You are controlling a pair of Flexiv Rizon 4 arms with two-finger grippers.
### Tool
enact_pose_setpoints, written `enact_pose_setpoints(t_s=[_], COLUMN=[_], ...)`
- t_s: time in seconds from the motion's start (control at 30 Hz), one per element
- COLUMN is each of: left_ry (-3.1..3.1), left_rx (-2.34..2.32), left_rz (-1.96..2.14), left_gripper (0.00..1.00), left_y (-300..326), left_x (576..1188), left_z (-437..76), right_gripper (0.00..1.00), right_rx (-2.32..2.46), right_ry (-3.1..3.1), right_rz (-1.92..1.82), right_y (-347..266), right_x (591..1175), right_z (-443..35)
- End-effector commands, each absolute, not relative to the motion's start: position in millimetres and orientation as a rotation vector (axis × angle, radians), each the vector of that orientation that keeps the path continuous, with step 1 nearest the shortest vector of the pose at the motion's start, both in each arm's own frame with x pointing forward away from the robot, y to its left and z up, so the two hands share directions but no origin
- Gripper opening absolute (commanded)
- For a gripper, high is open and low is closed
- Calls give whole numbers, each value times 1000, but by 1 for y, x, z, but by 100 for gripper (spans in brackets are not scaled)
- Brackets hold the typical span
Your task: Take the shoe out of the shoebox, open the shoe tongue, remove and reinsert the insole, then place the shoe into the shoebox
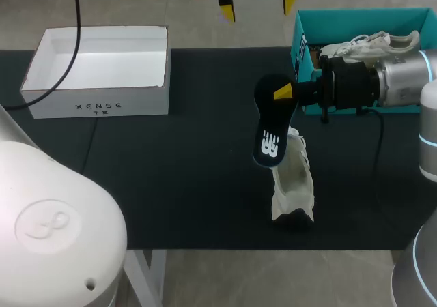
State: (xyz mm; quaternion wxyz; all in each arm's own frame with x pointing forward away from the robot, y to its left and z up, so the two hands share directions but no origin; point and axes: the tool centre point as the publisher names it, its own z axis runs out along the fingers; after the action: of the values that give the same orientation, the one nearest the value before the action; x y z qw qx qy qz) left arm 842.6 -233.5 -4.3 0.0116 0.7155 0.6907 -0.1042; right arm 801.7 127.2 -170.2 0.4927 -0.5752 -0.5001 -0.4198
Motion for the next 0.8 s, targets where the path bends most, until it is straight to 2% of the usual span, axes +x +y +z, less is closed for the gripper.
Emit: enact_pose_setpoints(t_s=[0.03, 0.4, 0.8], left_ry=[2063, 1708, 1659], left_rx=[2124, 1747, 1483], left_rz=[-399, -563, -793], left_gripper=[100, 100, 100], left_y=[-227, -200, -185], left_x=[842, 813, 791], left_z=[-11, -25, -64], right_gripper=[0, 0, 0], right_rx=[-1400, -1400, -1400], right_ry=[-1214, -1214, -1214], right_rz=[-1017, -1017, -1017], right_y=[127, 127, 127], right_x=[801, 801, 801], right_z=[-170, -170, -170])
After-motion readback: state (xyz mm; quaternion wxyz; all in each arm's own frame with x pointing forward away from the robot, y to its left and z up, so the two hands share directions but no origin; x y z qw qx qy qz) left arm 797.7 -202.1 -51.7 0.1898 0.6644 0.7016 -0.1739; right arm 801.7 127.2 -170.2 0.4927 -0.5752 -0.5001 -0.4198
